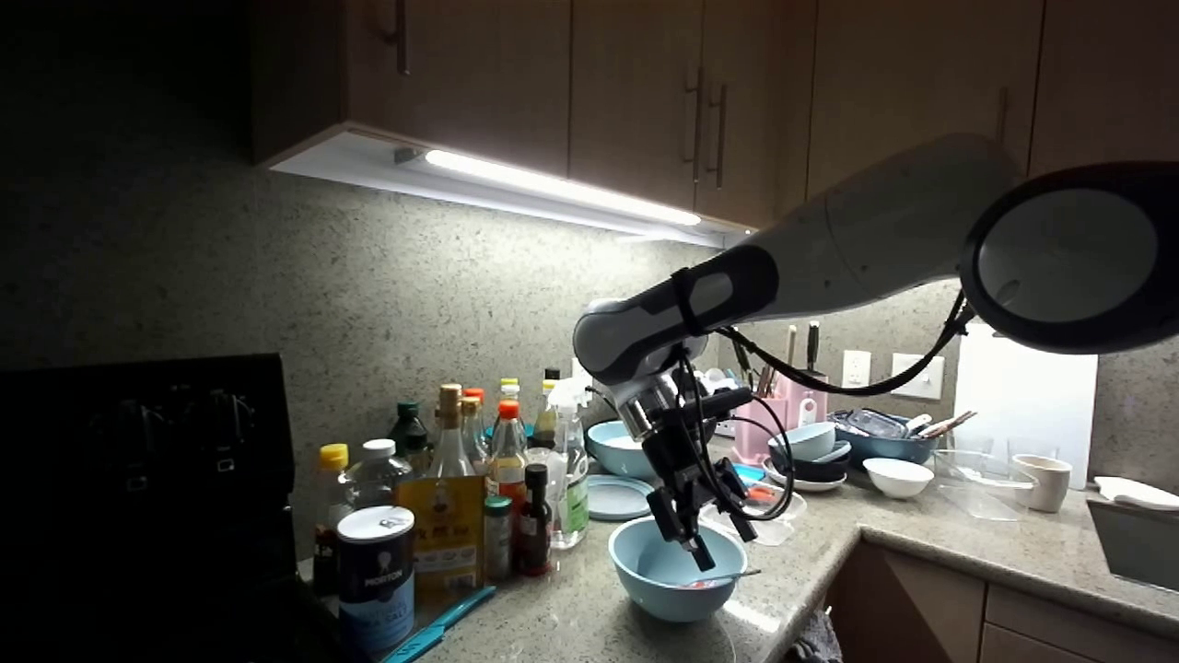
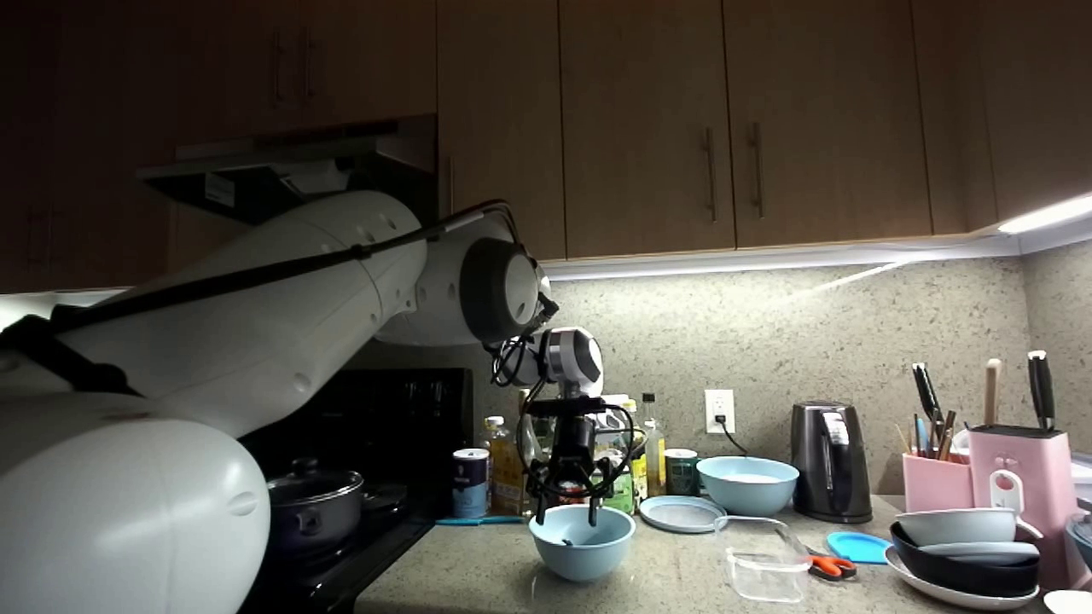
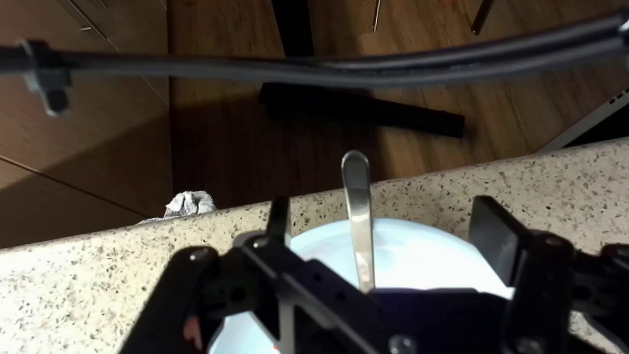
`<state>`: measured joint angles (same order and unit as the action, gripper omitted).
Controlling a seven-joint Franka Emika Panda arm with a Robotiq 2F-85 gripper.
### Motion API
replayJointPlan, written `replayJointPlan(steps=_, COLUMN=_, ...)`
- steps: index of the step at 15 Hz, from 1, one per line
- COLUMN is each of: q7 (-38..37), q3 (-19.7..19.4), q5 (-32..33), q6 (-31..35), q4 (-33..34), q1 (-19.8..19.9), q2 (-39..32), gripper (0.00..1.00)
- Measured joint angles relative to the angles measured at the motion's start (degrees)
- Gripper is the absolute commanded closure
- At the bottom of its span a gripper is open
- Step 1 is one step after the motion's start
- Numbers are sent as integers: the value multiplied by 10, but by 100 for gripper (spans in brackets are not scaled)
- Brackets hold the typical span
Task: Use the spoon to stir the bowl
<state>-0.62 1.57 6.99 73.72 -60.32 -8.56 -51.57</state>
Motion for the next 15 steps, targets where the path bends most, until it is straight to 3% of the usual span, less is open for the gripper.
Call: replayJointPlan(steps=15, q7=9, q3=3, q5=-1, q6=-2, q4=0, q1=14, q2=-18, gripper=0)
